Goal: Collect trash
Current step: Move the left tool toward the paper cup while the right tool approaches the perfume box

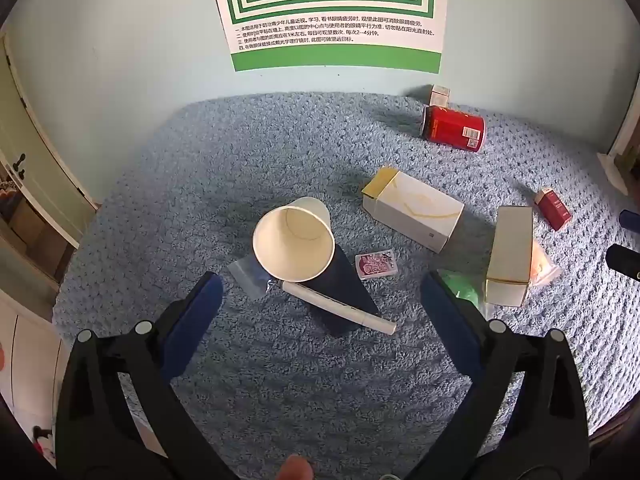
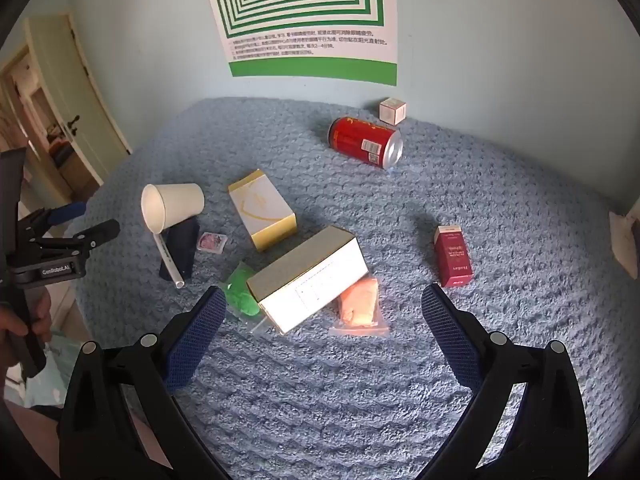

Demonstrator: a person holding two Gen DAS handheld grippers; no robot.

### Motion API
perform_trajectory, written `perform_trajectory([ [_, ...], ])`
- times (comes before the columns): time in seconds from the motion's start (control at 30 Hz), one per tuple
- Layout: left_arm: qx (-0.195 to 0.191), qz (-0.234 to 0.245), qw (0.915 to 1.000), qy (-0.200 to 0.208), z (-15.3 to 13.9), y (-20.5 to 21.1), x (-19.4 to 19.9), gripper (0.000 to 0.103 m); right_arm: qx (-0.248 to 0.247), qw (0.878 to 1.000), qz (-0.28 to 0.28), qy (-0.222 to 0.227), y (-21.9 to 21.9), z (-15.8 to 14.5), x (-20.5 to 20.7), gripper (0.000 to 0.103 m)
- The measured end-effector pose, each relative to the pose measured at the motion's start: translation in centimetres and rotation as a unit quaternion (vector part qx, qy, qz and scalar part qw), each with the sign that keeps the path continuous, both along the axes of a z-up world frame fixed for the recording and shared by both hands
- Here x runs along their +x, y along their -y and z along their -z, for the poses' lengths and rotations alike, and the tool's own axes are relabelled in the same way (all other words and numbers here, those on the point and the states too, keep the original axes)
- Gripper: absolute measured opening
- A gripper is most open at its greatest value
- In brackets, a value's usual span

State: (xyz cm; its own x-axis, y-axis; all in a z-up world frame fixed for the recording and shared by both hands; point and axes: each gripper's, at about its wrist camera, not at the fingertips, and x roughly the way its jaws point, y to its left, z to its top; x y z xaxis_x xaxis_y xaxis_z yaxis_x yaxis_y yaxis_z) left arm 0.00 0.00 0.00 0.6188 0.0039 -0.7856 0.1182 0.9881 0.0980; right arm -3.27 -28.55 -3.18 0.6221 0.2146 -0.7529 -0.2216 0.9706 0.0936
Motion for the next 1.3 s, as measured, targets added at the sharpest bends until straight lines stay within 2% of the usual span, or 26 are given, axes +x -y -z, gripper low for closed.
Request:
perform_trajectory([
  [1.3, 0.005, -0.005, 0.9999, -0.011, 0.77, -0.72, 0.11, 0.097, 0.003, 1.0, -0.006, -0.005, -0.78, 0.57, 0.09, 0.097],
])
